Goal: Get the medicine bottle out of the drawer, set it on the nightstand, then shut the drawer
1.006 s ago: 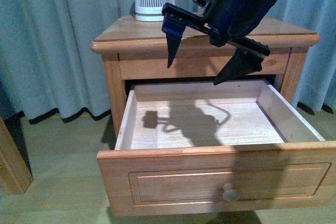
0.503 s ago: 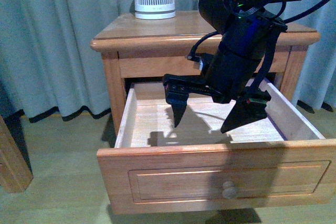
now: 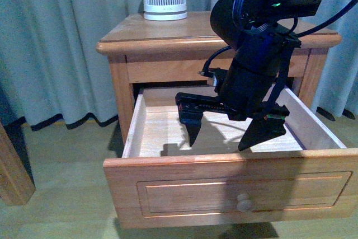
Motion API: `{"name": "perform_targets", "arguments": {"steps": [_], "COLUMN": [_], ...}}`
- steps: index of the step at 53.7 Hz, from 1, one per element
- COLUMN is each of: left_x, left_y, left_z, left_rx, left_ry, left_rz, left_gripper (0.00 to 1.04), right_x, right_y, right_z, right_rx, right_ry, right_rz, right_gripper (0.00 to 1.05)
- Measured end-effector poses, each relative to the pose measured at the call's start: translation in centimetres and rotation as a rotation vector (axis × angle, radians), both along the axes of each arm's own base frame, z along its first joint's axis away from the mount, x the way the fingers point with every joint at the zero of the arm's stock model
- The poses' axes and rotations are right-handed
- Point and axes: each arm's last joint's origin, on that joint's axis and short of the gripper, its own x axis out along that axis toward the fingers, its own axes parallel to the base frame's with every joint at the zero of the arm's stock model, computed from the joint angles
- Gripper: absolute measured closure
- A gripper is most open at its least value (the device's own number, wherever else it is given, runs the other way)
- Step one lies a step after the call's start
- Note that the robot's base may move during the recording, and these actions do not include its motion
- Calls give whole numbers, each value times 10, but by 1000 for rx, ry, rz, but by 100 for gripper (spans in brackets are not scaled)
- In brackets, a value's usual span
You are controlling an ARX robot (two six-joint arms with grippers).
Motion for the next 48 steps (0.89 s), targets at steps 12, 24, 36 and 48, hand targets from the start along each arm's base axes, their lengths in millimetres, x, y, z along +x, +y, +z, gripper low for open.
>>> {"name": "perform_targets", "arguments": {"steps": [12, 24, 36, 48], "left_x": [0, 0, 0, 0], "left_y": [0, 0, 0, 0], "left_z": [0, 0, 0, 0], "left_rx": [0, 0, 0, 0], "left_ry": [0, 0, 0, 0], "left_rz": [0, 0, 0, 0], "left_gripper": [6, 6, 6, 6], "right_x": [-9, -12, -8, -3], "right_y": [-3, -5, -5, -3], "right_z": [-19, -29, -41, -50], "right_rx": [-25, -55, -70, -68], "right_ry": [56, 64, 79, 99], "right_rz": [-6, -25, -30, -26], "right_gripper": [7, 7, 7, 7]}}
